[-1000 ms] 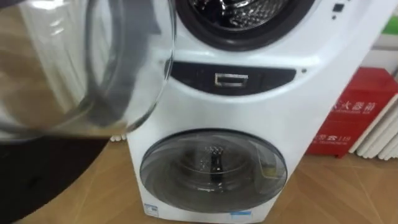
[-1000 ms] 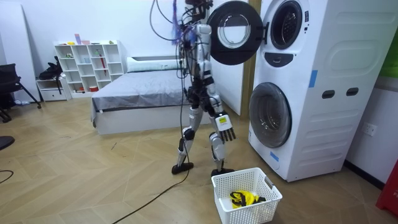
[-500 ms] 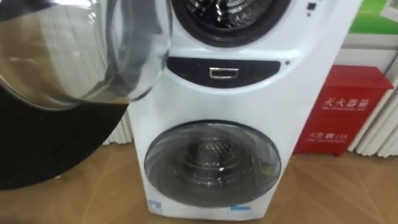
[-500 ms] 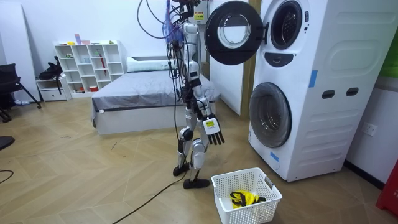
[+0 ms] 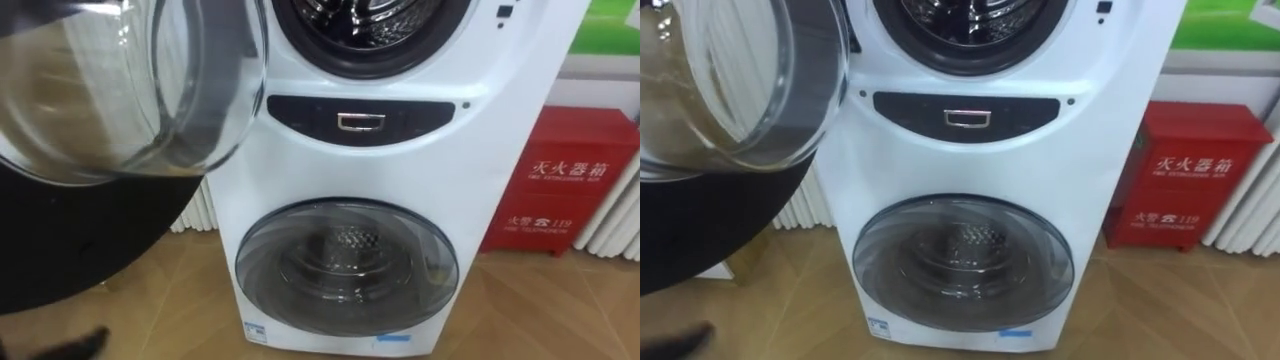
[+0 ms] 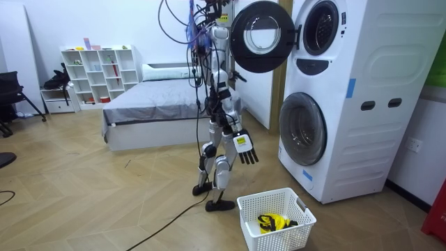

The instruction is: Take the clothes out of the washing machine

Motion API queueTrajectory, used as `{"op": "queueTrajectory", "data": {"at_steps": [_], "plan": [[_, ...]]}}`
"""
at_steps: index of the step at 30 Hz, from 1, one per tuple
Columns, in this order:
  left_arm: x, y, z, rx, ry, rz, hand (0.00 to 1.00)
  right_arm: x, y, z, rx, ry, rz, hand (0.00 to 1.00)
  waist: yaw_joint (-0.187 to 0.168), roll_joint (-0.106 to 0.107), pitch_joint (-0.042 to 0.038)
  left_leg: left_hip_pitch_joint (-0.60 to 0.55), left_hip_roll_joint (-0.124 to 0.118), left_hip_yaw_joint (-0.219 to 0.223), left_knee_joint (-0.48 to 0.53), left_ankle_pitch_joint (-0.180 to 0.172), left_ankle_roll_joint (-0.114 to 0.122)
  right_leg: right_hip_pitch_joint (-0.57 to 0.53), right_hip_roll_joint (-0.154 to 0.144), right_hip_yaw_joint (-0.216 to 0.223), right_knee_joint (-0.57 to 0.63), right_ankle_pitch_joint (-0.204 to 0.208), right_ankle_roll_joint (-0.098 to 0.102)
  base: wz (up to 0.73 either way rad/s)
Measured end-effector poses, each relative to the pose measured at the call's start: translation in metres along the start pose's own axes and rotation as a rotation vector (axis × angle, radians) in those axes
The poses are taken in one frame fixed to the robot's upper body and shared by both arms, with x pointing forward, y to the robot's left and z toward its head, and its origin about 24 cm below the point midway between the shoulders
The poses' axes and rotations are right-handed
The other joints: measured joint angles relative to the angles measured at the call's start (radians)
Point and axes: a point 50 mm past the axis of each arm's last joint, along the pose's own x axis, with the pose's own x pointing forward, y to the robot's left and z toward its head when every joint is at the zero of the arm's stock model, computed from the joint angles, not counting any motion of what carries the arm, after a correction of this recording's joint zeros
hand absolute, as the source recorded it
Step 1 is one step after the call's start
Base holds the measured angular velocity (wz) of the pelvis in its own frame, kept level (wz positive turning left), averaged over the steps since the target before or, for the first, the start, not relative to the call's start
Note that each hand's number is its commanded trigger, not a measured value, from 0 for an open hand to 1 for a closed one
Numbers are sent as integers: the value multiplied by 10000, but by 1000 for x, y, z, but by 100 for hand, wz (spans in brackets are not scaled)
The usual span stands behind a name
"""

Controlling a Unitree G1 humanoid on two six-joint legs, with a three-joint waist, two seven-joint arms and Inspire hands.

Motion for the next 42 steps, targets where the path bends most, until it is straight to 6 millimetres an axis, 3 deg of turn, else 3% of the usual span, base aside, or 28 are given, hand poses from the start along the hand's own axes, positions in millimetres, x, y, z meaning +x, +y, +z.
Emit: {"op": "queueTrajectory", "data": {"at_steps": [5, 12, 15, 20, 23, 26, 29, 31, 32, 33, 34, 35, 36, 37, 38, 39, 40, 41, 42], "plan": [[16, 19, 37, -238, -1189, 718, 0, 0, -2, -2, -248, 98, -45, 0, 2, 191, -17, -26, -2, -63, -1, 0, 0, -25, 17, 16, 3, 0, 0, -2], [34, 29, 79, -11, -2201, 973, 0, -2, -12, 2, -451, -80, -253, 0, -3, 282, 7, -2, -10, -121, -6, 0, 0, -28, 25, 154, -5, 0, 0, -4], [41, 27, 101, 148, -2799, 764, 0, -3, -19, 3, -741, -71, -345, 0, -21, 267, 10, -62, -15, -120, -9, 1, 0, -70, 23, 140, -28, 2, 3, 0], [37, 14, 115, 117, -3209, 231, 0, -2, -18, 6, -834, -89, -244, 0, -265, 270, 22, -186, -25, -269, 3, 0, 0, -44, 14, -12, -190, 31, 51, 12], [24, -6, 134, 146, -3960, -718, 0, -2, -15, 5, -924, 96, -154, 0, -318, 187, 21, -162, -27, -464, 5, 1, 1, -21, 32, -18, -179, 33, 54, 20], [9, -33, 157, -317, -4917, -1793, 0, 1, -5, 13, -1415, -11, 238, 0, -478, 93, 99, -139, -32, -546, 1, 1, 1, 35, 20, -17, -168, 36, 58, 8], [-18, -63, 166, -804, -5559, -3165, 0, 6, 12, 26, -1917, -148, 775, 0, -773, 9, 168, -187, -43, -546, 0, 1, 1, 39, 15, -12, -164, 43, 64, -5], [-39, -83, 168, -1163, -5782, -4171, 0, 7, 20, 29, -2031, -207, 958, 0, -948, -41, 172, -229, -42, -543, 24, 1, 1, 76, -50, 22, -206, 58, 78, 3], [-46, -88, 167, -1194, -5798, -4147, 0, 7, 24, 26, -1987, -79, 1038, 0, -1138, -170, 155, -392, -88, -463, 371, -1, -1, 270, -144, 237, -377, 98, 89, 49], [-51, -93, 167, -1354, -5756, -4346, 0, 7, 29, 19, -2052, 178, 1122, 0, -1264, -580, 211, -1078, -379, -395, 1507, -166, 9, 551, -556, 1277, -640, 113, 112, 63], [-57, -98, 167, -1555, -5757, -4601, 0, 6, 28, 15, -2051, 279, 1098, 0, -1263, -735, 150, -1491, -589, -556, 1341, -150, 30, 525, -749, 1859, -728, 111, 120, 100], [-75, -113, 174, -2154, -5979, -5397, 0, 6, 25, 13, -1879, 346, 975, 0, -1305, -683, 123, -2382, -750, -678, 200, 738, 298, 203, -926, 2140, -593, 92, 268, 67], [-94, -124, 174, -2500, -6081, -6117, 0, 5, 22, 7, -1583, 619, 835, 0, -980, -764, 72, -2456, -834, -238, 210, 1304, 643, -122, -1103, 2055, -362, -78, 646, 42], [-100, -128, 172, -2586, -6035, -6331, 0, 6, 23, 8, -1468, 655, 824, 0, -825, -757, 74, -2398, -799, -89, 228, 1307, 648, -159, -1103, 1775, -305, -93, 707, -43], [-105, -132, 167, -2616, -5860, -6561, 0, 7, 27, 12, -1585, 603, 901, 0, -594, -750, 83, -2175, -718, -155, 244, 1304, 646, -269, -996, 1375, -504, -70, 676, -74], [-104, -130, 162, -2566, -5689, -6454, 0, 7, 32, 16, -1825, 467, 1072, 0, -507, -658, 110, -1944, -616, -637, 244, 1297, 635, -592, -739, 1229, -728, 183, 421, -74], [-103, -130, 160, -2537, -5625, -6438, 0, 8, 34, 17, -1997, 410, 1141, 0, -517, -663, 105, -1834, -607, -816, 248, 1271, 590, -761, -668, 1088, -871, 556, 363, -31], [-105, -130, 152, -2429, -5327, -6559, 0, 8, 35, 18, -2086, 405, 1183, 0, -726, -523, 46, -1559, -577, -1024, 193, 1179, 452, -778, -625, 751, -636, 942, 279, 15], [-108, -133, 144, -2415, -4999, -6873, 0, 7, 35, 16, -1938, 478, 1095, 0, -857, -434, -17, -1284, -563, -1000, 34, 1179, 451, -518, -588, 780, -659, 939, 308, 25]]}}
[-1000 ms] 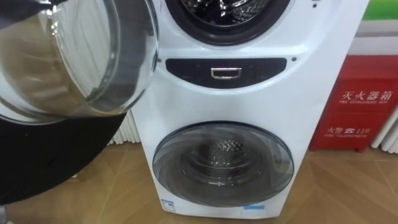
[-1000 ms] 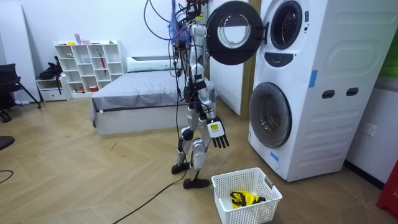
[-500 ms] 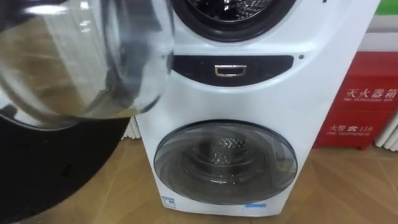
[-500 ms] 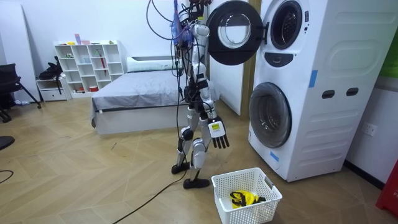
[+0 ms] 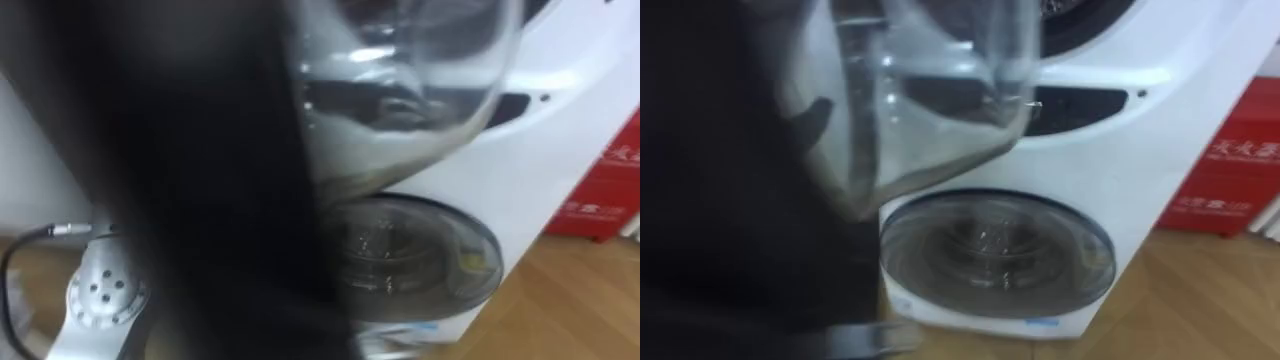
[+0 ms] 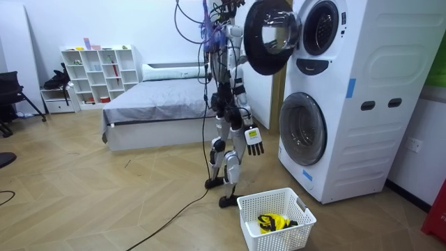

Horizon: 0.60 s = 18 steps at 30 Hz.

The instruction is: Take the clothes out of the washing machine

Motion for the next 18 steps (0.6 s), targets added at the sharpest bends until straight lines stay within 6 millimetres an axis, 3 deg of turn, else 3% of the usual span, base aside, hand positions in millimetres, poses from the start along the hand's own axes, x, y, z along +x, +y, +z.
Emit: {"op": "queueTrajectory", "data": {"at_steps": [7, 9, 10, 18], "plan": [[-9, -32, -9, -309, 546, -1876, 0, 3, 19, 10, -456, -54, 405, 0, -224, -154, 108, 270, 49, 93, -201, -57, -71, 176, 129, -404, -9, -30, 10, -3], [-11, -38, -9, -341, 566, -2316, 0, 4, 21, 14, -440, -151, 478, 0, -334, -101, 137, 289, 135, 91, -211, -315, -55, 150, 239, -404, -12, -48, -19, -13], [-11, -39, -10, -360, 589, -2347, 0, 4, 22, 15, -443, -151, 488, 0, -342, -64, 191, 295, 165, 105, -210, -416, -71, 142, 274, -391, -10, -56, -37, -23], [-14, -46, -16, -316, 813, -2908, 0, 4, 23, 12, -115, -108, 621, 0, -562, -16, 153, 459, 219, 438, -170, -487, -106, 151, 384, -190, -1, -72, -96, -11]]}}
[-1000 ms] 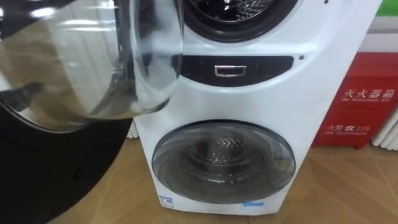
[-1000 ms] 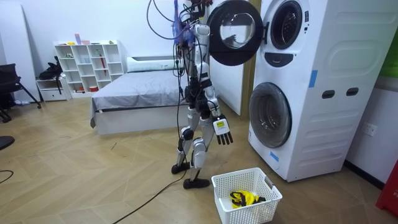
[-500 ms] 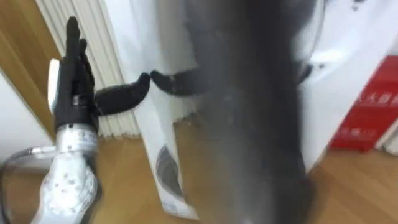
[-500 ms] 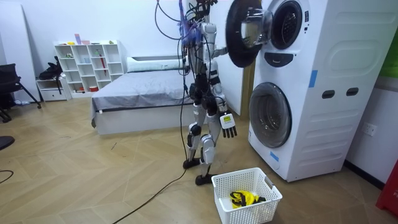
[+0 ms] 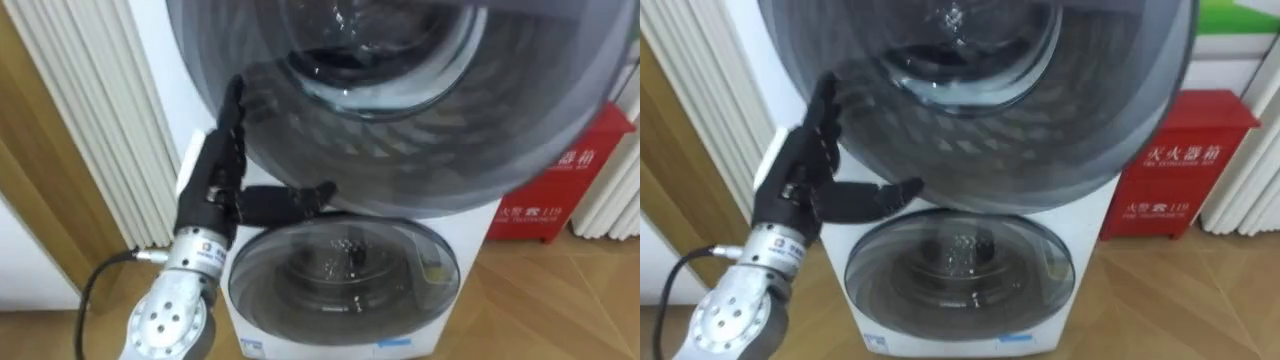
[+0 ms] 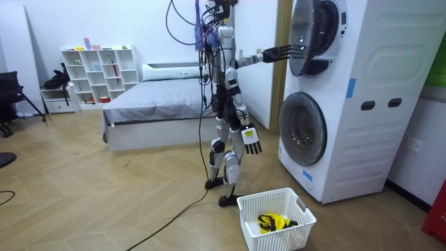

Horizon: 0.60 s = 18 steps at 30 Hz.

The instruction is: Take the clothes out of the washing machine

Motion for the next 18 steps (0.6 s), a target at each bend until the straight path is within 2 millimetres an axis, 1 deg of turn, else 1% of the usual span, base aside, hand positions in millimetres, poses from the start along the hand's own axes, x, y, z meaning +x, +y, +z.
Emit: {"op": "queueTrajectory", "data": {"at_steps": [4, 7, 8, 10, 11, 13, 15, 16, 18], "plan": [[0, -5, -4, -56, 115, -377, 0, 0, 1, 1, -6, -20, 75, 0, -18, -2, 1, -14, 14, 96, -10, -8, -14, -7, 43, 2, 2, -8, -14, -2], [2, -14, -18, 452, 651, -784, 0, 0, 2, 2, -213, -61, 118, 0, -52, 3, -2, -8, 53, 175, 11, -9, -16, 12, 35, -56, 7, -8, -15, 1], [2, -20, -28, 622, 1097, -1080, 0, 0, 3, 4, -288, -94, 180, 0, -117, 2, -1, -23, 43, 173, 12, -9, -16, 14, 27, -77, 7, -8, -15, 6], [2, -25, -31, 793, 1182, -1154, 0, 1, 6, 4, -328, -99, 267, 0, -176, 2, -1, -30, 48, 172, -24, -15, -15, 15, 24, -88, 7, -8, -15, 6], [2, -26, -36, 869, 1381, -1230, 0, 1, 7, 6, -363, -131, 317, 0, -244, 28, -17, -32, 66, 174, -62, -25, -12, 18, 21, -89, 9, -8, -14, 0], [0, -28, -50, 962, 2027, -1382, 0, 1, 8, 6, -484, -129, 357, 0, -280, 95, -55, -5, 57, 213, -107, -26, -11, 21, 18, -76, 22, -7, -14, -6], [-7, -37, -74, 1116, 3138, -1938, 0, 1, 8, 7, -532, -129, 353, 0, -326, 164, -88, -1, 54, 234, -110, -26, -11, 10, 14, -68, 34, -7, -14, -4], [-9, -38, -81, 1128, 3445, -2038, 0, 1, 8, 7, -525, -132, 354, 0, -337, 166, -89, 7, 58, 241, -107, -26, -12, 10, 17, -69, 38, -7, -14, -5], [-20, -39, -107, 1255, 4670, -2290, 0, 1, 9, 8, -497, -170, 378, 0, -392, 162, -56, 81, 104, 322, -115, -32, -38, 20, 58, -58, 64, -8, -15, -10]]}}
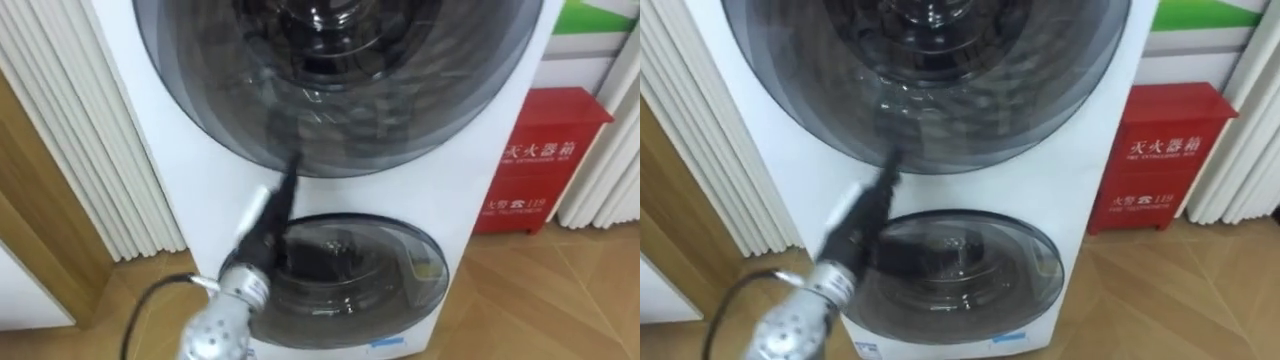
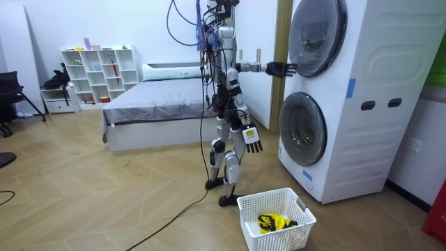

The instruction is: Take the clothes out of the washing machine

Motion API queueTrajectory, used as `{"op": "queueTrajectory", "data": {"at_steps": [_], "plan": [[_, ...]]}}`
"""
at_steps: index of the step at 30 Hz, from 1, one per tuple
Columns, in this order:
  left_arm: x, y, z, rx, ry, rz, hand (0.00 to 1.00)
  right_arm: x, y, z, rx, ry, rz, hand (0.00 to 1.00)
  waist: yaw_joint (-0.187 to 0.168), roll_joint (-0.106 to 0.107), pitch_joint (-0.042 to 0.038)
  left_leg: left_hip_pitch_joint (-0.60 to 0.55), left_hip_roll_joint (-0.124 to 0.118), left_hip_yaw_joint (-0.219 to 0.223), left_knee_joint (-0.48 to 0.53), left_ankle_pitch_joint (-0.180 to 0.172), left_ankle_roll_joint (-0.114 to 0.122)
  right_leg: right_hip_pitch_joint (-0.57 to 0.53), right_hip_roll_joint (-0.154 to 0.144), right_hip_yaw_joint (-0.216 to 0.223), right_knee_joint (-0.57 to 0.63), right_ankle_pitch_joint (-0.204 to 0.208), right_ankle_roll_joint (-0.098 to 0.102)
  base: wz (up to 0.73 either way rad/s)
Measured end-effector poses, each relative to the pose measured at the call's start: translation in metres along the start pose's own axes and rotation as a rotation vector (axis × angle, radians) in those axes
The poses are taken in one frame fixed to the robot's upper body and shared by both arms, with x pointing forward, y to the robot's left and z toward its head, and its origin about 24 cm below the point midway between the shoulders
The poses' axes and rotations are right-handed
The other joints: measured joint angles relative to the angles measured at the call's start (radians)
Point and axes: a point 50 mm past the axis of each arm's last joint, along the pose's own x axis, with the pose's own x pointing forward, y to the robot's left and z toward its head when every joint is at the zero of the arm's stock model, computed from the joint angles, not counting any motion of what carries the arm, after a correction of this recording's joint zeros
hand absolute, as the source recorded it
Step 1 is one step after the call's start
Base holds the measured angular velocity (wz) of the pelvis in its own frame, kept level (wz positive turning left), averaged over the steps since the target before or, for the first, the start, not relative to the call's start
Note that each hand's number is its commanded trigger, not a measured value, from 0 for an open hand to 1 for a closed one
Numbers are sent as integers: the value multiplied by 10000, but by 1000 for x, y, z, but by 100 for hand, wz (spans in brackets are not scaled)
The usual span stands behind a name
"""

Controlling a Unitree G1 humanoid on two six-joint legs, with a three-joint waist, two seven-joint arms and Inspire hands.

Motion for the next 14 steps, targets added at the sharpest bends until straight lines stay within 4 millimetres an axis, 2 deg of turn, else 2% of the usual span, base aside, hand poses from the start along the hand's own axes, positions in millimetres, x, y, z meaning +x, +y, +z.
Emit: {"op": "queueTrajectory", "data": {"at_steps": [1, 4, 6, 7, 9, 10, 12, 13, 14], "plan": [[0, 1, -7, 14, 290, 13, 0, 0, 0, 1, -1, -22, 6, 0, 2, -7, 23, 16, 19, 53, -7, -6, -12, -3, 13, 0, 2, 1, -1, -18], [-5, 4, -43, 229, 1691, 156, 0, 0, 0, -2, 232, 17, 5, 0, 124, -152, 120, 75, 57, 180, -21, -62, -95, 8, 99, 53, -22, -17, -51, -16], [-23, 6, -88, 690, 3273, 268, 0, -1, -1, -4, 358, 30, -46, 0, 161, -126, 56, 97, 72, 193, -22, -99, -150, 18, 151, 42, -27, -85, -140, -7], [-29, 8, -100, 783, 3755, 330, 0, -1, -1, -4, 371, 24, -61, 0, 194, -137, 55, 102, 86, 195, -21, -103, -159, 18, 163, 30, -34, -96, -151, -5], [-65, 15, -150, 803, 5761, 951, 0, -2, -3, -10, 482, 23, -129, 0, 475, -287, 29, 215, 132, 215, -5, -109, -191, 28, 216, 52, -42, -157, -222, -11], [-77, 17, -162, 753, 6283, 1183, 0, -3, -3, -12, 500, 24, -148, 0, 522, -332, -2, 211, 146, 201, 2, -112, -199, 29, 224, 5, -57, -169, -233, -7], [-123, 24, -203, 323, 8335, 2143, 0, -4, -5, -20, 633, 114, -261, 0, 904, -427, -35, 301, 216, 197, -1, -157, -274, 117, 305, -67, -91, -190, -262, -5], [-135, 26, -210, 187, 8763, 2438, 0, -5, -6, -22, 674, 119, -283, 0, 999, -449, -26, 347, 219, 190, -2, -159, -279, 145, 309, -84, -93, -208, -264, -6], [-158, 29, -223, 6, 9422, 2970, 0, -5, -6, -24, 628, 115, -321, 0, 1155, -483, -36, 407, 219, 188, -2, -169, -295, 158, 302, -86, -87, -261, -264, 0]]}}
